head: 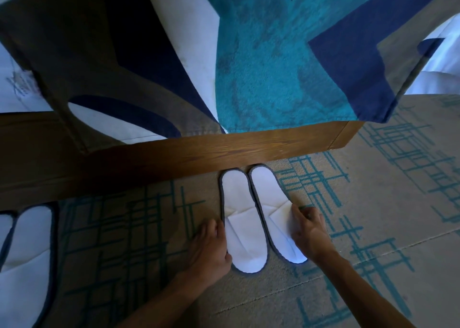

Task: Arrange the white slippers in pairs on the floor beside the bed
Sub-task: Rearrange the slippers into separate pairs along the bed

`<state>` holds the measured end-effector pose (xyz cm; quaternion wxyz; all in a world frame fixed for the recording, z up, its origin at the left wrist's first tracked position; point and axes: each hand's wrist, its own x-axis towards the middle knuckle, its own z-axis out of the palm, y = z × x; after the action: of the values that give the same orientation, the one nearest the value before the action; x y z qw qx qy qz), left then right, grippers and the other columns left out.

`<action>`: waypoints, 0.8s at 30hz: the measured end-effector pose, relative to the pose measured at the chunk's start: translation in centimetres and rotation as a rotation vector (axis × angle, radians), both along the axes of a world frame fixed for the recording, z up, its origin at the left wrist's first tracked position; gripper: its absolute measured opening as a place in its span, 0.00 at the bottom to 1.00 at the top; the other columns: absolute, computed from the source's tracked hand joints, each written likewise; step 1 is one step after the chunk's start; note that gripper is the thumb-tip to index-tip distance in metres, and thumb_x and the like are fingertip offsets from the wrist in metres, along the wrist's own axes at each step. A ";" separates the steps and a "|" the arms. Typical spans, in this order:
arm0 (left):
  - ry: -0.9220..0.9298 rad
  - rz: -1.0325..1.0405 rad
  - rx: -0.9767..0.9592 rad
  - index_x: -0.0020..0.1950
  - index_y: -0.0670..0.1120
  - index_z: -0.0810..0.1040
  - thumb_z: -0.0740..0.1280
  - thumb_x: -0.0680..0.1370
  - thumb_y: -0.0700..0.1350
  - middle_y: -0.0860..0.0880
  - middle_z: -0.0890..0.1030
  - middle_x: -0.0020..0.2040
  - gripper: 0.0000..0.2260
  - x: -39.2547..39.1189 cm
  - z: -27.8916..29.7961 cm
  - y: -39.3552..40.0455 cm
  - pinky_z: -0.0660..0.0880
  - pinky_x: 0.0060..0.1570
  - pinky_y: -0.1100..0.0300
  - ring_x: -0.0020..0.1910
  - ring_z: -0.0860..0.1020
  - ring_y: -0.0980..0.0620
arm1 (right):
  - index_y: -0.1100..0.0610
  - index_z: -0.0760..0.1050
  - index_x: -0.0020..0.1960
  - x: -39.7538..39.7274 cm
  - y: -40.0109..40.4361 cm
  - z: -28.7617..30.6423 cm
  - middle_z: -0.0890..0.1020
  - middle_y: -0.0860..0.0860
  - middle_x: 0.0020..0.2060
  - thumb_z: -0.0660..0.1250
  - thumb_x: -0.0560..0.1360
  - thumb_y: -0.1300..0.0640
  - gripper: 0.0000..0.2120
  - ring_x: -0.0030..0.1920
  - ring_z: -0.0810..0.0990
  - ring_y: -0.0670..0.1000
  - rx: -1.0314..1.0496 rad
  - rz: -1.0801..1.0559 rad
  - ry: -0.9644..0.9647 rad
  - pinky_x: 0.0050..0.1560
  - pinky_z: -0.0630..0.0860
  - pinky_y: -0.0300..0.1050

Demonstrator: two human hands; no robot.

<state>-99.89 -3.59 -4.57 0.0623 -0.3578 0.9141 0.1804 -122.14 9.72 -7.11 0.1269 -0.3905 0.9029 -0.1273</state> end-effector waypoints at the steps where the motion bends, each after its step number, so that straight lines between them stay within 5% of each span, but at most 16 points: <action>1: -0.004 0.002 -0.005 0.75 0.46 0.54 0.64 0.76 0.51 0.46 0.64 0.65 0.31 0.0 0.0 0.1 0.72 0.57 0.60 0.61 0.68 0.51 | 0.57 0.61 0.72 -0.1 0.0 0.0 0.67 0.60 0.61 0.65 0.70 0.60 0.31 0.59 0.66 0.61 0.006 0.008 0.000 0.62 0.72 0.55; 10: -0.038 -0.004 -0.060 0.75 0.45 0.55 0.61 0.75 0.52 0.45 0.64 0.65 0.31 -0.2 -0.7 1.0 0.71 0.61 0.54 0.63 0.67 0.47 | 0.51 0.63 0.70 -0.7 -0.3 1.0 0.66 0.59 0.64 0.64 0.71 0.61 0.29 0.63 0.65 0.60 0.028 -0.034 -0.088 0.63 0.67 0.53; 24: -0.052 -0.002 -0.087 0.75 0.42 0.55 0.61 0.76 0.51 0.45 0.64 0.66 0.31 -0.8 -1.1 1.2 0.69 0.64 0.54 0.64 0.66 0.46 | 0.54 0.52 0.74 -0.9 -0.7 1.1 0.61 0.57 0.67 0.63 0.73 0.57 0.33 0.62 0.62 0.59 0.121 0.041 -0.042 0.67 0.64 0.52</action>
<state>-100.64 -2.43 -5.67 0.0704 -0.3639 0.9195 0.1310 -123.05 9.00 -5.99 0.1717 -0.3977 0.8979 -0.0782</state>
